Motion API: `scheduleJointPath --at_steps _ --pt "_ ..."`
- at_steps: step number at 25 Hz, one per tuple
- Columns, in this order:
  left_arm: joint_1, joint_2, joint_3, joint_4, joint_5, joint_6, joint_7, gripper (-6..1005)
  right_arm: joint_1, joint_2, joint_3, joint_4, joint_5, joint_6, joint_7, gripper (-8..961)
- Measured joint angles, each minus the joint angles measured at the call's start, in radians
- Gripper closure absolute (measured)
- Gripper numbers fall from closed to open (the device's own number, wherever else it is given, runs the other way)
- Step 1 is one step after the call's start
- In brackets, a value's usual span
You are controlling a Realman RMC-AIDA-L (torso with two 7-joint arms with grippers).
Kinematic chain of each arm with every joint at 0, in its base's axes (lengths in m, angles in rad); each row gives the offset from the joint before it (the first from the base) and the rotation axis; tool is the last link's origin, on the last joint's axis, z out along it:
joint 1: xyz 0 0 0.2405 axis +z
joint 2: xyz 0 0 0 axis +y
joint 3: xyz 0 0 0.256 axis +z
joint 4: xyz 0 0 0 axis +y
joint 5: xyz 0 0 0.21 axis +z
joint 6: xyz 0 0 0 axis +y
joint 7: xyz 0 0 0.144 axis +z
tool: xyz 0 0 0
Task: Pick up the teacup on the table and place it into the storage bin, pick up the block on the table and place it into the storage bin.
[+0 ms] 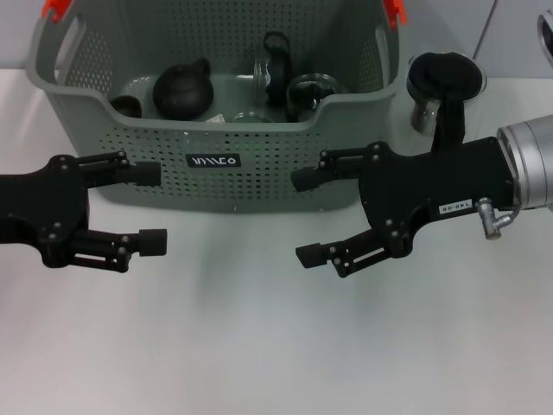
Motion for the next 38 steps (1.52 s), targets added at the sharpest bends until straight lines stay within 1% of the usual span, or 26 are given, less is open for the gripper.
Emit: scheduleJointPath --at_steps 38 --pt "0.0 0.0 0.0 0.0 0.0 0.0 0.0 47 0.0 0.0 0.0 0.0 0.0 0.0 0.0 7"
